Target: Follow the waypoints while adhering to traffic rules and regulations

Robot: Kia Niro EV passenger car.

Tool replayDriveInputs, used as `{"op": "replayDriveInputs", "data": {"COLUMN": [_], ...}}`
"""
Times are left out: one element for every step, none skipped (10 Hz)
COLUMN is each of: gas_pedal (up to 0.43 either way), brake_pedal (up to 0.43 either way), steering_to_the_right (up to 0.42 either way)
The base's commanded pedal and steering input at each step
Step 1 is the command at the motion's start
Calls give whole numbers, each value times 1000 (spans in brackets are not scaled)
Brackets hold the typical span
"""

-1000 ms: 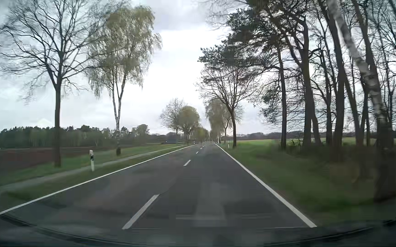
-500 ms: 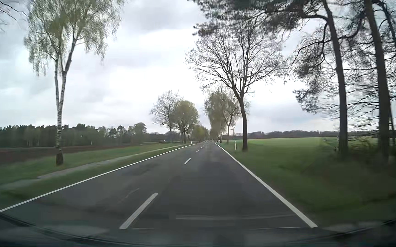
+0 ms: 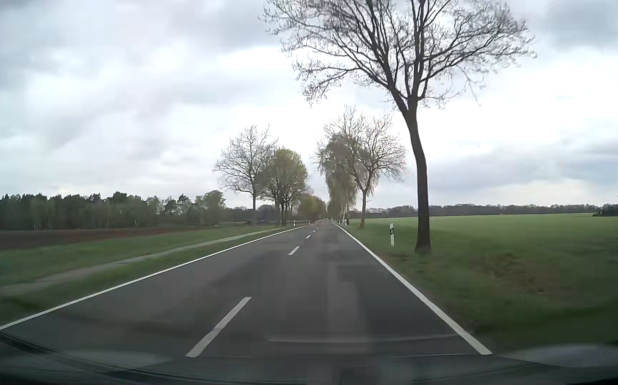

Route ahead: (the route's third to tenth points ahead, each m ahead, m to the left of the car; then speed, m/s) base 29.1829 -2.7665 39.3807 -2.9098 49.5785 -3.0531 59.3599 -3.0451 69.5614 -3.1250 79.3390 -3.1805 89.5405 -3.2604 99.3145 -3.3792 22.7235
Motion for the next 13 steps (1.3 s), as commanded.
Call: {"op": "replayDriveInputs", "data": {"gas_pedal": [0,0,0,0,0,0,0,0,0,0,0,0,0], "brake_pedal": [0,0,0,0,0,0,0,0,0,0,0,0,0], "steering_to_the_right": [-1,-3,-3,-3,-3,-1,0,0,0,0,0,0,0]}}
